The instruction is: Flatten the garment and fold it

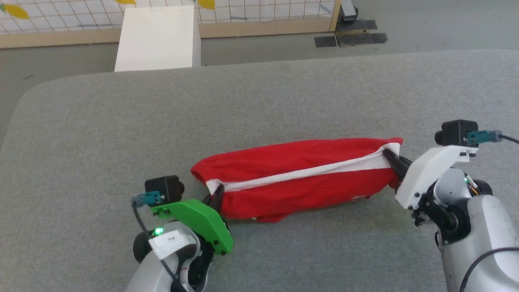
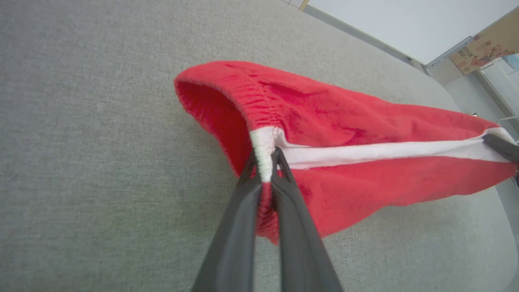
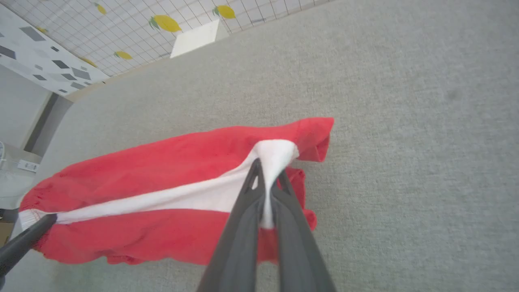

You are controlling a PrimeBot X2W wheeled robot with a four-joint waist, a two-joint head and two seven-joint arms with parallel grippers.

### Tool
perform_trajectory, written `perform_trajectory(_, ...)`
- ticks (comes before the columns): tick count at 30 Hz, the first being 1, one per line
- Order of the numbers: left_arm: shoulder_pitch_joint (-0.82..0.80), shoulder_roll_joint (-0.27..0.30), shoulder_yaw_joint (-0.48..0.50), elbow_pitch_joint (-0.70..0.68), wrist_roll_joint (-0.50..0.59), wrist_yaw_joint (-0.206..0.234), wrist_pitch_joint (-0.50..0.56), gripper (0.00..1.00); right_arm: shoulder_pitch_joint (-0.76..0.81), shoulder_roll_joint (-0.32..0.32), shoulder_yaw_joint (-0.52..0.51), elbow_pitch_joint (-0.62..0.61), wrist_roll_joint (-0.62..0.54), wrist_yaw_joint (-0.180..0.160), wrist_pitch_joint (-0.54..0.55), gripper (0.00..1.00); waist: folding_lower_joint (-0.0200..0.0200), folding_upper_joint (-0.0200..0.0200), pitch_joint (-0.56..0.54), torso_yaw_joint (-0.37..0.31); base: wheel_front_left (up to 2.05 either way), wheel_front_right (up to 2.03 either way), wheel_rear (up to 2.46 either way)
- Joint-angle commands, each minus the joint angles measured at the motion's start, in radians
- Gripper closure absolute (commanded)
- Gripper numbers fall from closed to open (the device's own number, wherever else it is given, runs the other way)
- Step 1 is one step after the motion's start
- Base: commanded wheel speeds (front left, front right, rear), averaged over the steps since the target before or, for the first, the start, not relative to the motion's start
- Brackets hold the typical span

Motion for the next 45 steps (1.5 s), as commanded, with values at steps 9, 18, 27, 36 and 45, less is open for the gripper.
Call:
perform_trajectory(9, -0.163, 0.020, 0.063, -0.196, -0.209, -0.154, 0.095, 1.00, 0.041, -0.122, 0.053, -0.366, 0.013, -0.001, 0.108, 1.00, 0.0000, 0.0000, 0.002, -0.045, 0.00, 0.00, 0.00)
perform_trajectory(18, -0.573, 0.010, 0.134, -0.065, -0.192, -0.118, 0.105, 1.00, -0.312, -0.178, 0.094, -0.231, 0.032, -0.001, 0.057, 1.00, 0.0000, 0.0000, 0.156, -0.073, 0.00, 0.00, 0.00)
perform_trajectory(27, -0.894, -0.011, 0.214, 0.131, -0.124, -0.148, -0.138, 1.00, -0.643, -0.204, 0.144, -0.030, 0.002, -0.001, -0.218, 1.00, 0.0000, 0.0000, 0.275, -0.086, 0.00, 0.00, 0.00)
perform_trajectory(36, -0.803, 0.001, 0.164, 0.240, -0.098, -0.238, -0.210, 1.00, -0.598, -0.239, 0.254, 0.086, 0.047, -0.001, -0.392, 1.00, 0.0000, 0.0000, 0.254, -0.057, 0.00, 0.00, 0.00)
perform_trajectory(45, -0.345, 0.053, 0.075, 0.163, -0.144, -0.273, -0.111, 1.00, -0.239, -0.311, 0.343, 0.043, 0.161, -0.001, -0.394, 1.00, 0.0000, 0.0000, 0.137, -0.031, 0.00, 0.00, 0.00)
